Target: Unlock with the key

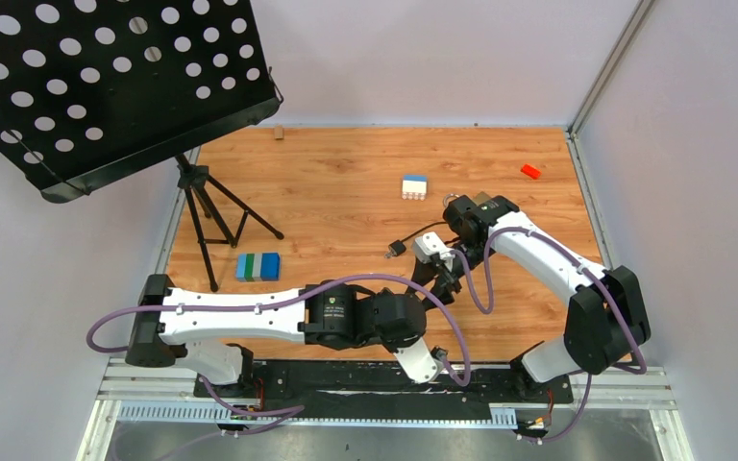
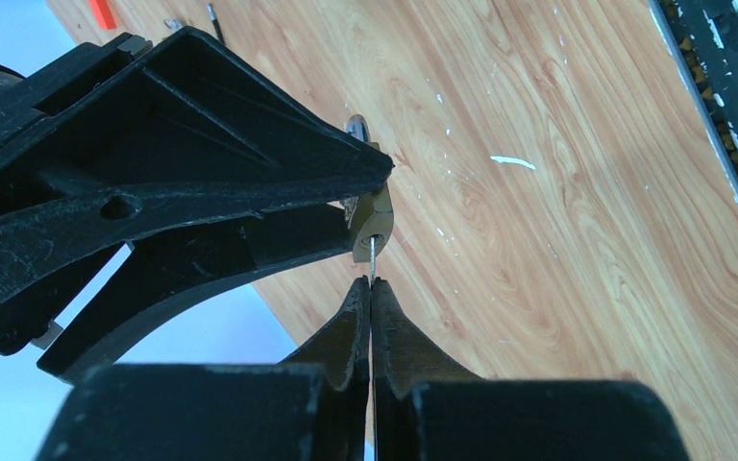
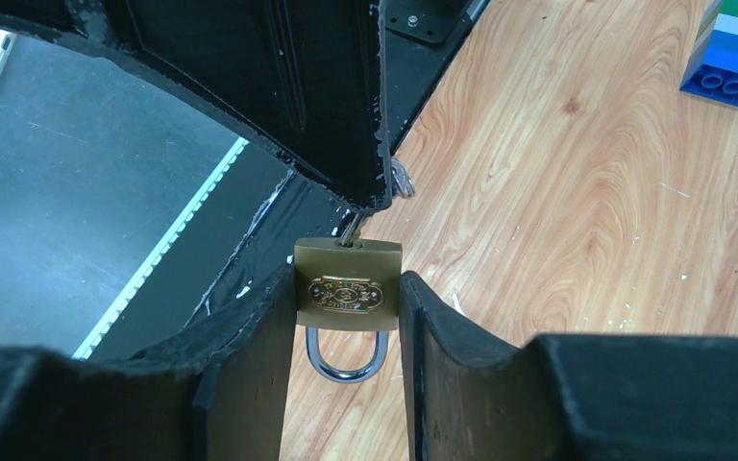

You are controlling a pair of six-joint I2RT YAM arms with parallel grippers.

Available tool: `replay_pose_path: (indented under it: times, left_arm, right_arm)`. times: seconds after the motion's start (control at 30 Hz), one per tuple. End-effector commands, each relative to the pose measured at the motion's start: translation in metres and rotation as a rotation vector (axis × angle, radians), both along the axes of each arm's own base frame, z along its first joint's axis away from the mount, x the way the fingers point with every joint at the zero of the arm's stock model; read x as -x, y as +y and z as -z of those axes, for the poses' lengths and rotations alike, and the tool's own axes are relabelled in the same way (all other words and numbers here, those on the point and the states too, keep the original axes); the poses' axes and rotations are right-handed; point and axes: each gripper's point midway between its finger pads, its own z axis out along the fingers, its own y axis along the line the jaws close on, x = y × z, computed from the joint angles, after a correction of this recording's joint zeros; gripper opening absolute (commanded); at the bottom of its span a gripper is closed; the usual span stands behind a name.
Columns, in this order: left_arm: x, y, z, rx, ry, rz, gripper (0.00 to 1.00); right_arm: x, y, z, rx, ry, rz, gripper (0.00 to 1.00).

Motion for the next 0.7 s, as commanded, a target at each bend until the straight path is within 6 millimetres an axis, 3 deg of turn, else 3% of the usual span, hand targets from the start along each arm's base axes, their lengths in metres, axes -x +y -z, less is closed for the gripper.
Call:
replay_pose_path:
  times: [0.0,0.67]
  left_arm:
    - [-0.003,-0.010,-0.004,0.027,-0.047,0.005,0.00]
    - [0.000,-0.010,0.011,-0.043,-0.160,0.011,0.00]
  right_arm:
    - [-0.003,0.011,-0.022,-0.073,0.023,0.002,0.00]
    - [-0.011,0.016,-0.020,-0.028,0.099,0.037,0.00]
